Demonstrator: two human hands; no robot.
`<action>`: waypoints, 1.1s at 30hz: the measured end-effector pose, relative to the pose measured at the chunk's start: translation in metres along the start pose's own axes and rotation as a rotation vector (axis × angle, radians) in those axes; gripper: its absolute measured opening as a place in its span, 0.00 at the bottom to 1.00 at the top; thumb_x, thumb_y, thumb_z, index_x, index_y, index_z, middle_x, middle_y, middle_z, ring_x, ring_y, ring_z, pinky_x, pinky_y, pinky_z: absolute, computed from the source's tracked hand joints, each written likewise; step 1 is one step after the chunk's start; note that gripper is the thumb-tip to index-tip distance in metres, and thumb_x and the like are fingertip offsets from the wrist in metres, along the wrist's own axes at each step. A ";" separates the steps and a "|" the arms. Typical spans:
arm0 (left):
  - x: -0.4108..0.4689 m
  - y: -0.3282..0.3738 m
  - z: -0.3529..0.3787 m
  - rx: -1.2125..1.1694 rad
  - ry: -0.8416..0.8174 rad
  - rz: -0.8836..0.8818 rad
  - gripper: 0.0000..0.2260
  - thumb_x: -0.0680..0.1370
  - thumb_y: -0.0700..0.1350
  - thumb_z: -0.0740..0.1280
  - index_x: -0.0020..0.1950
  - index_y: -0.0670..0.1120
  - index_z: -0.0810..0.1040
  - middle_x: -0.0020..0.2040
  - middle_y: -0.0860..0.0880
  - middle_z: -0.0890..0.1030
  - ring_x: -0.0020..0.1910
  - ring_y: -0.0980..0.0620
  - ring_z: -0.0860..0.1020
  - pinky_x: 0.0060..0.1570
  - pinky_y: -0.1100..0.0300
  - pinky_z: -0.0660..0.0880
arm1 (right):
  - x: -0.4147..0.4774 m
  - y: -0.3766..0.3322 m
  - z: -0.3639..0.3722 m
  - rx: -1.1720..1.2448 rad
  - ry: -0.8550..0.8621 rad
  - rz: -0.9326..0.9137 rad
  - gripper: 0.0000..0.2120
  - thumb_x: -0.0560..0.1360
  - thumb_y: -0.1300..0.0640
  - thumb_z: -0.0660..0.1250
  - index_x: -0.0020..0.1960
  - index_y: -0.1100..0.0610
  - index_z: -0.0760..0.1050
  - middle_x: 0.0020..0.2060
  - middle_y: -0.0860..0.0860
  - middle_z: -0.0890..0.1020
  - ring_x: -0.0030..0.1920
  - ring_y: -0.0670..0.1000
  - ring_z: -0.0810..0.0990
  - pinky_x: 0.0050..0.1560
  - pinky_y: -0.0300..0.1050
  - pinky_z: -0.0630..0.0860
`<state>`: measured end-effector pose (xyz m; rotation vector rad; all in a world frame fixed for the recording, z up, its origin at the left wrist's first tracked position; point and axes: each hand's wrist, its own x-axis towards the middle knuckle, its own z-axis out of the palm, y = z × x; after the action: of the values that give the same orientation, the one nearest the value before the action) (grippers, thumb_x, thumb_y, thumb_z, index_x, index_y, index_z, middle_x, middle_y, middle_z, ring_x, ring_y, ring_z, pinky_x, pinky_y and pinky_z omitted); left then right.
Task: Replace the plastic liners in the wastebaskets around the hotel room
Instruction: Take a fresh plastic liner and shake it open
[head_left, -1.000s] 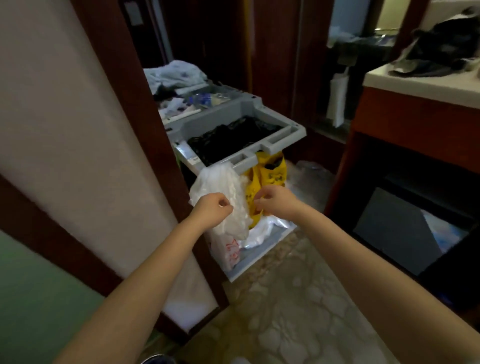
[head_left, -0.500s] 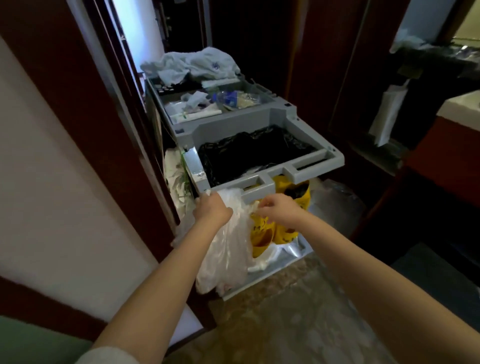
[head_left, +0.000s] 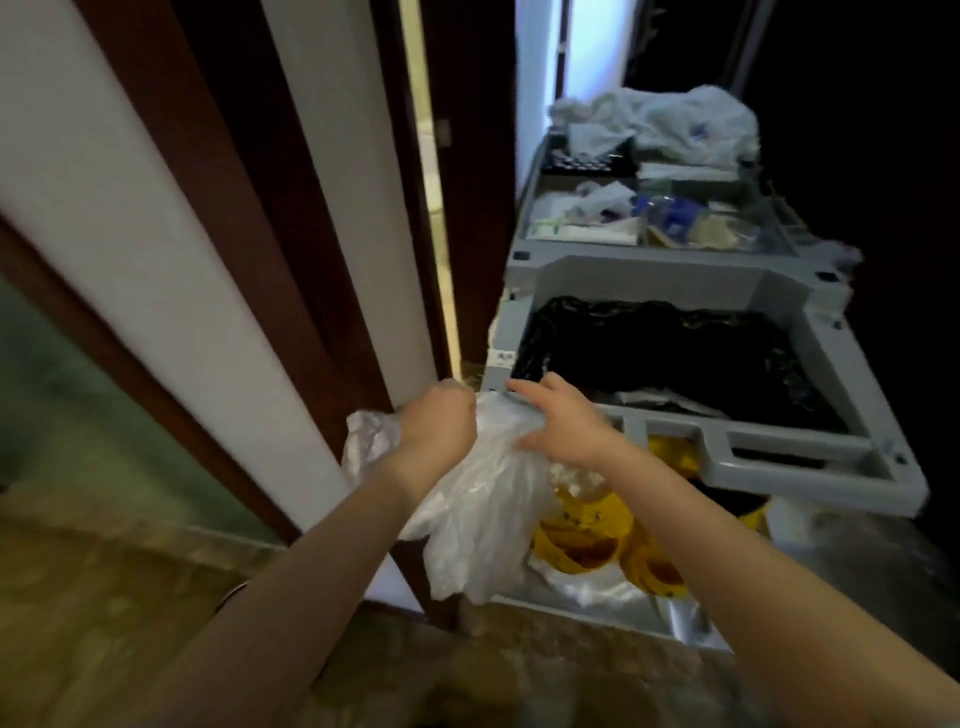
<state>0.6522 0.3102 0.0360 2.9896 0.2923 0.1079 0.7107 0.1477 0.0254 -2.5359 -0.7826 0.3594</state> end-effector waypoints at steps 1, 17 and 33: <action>-0.001 0.004 -0.008 -0.023 0.036 -0.007 0.09 0.79 0.39 0.58 0.49 0.44 0.77 0.50 0.45 0.77 0.47 0.44 0.77 0.40 0.54 0.71 | 0.006 0.001 -0.004 -0.061 -0.028 -0.070 0.38 0.71 0.46 0.74 0.76 0.44 0.60 0.60 0.49 0.66 0.61 0.51 0.67 0.60 0.48 0.71; -0.092 -0.053 -0.060 -0.455 0.222 -0.225 0.13 0.80 0.40 0.59 0.35 0.43 0.71 0.32 0.50 0.72 0.32 0.57 0.70 0.35 0.67 0.65 | 0.000 -0.050 -0.037 0.404 -0.204 -0.453 0.12 0.68 0.51 0.78 0.44 0.57 0.80 0.36 0.57 0.80 0.37 0.51 0.78 0.41 0.42 0.74; -0.415 -0.269 -0.092 -0.697 0.286 -0.788 0.27 0.72 0.52 0.73 0.69 0.51 0.69 0.54 0.49 0.77 0.51 0.52 0.76 0.50 0.60 0.73 | -0.077 -0.390 0.199 0.240 -0.586 -0.826 0.07 0.72 0.51 0.74 0.47 0.49 0.78 0.39 0.45 0.78 0.40 0.44 0.75 0.40 0.39 0.69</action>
<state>0.1882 0.5013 0.0651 1.9975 1.1508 0.4385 0.3939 0.4579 0.0564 -1.6765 -1.7719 0.8416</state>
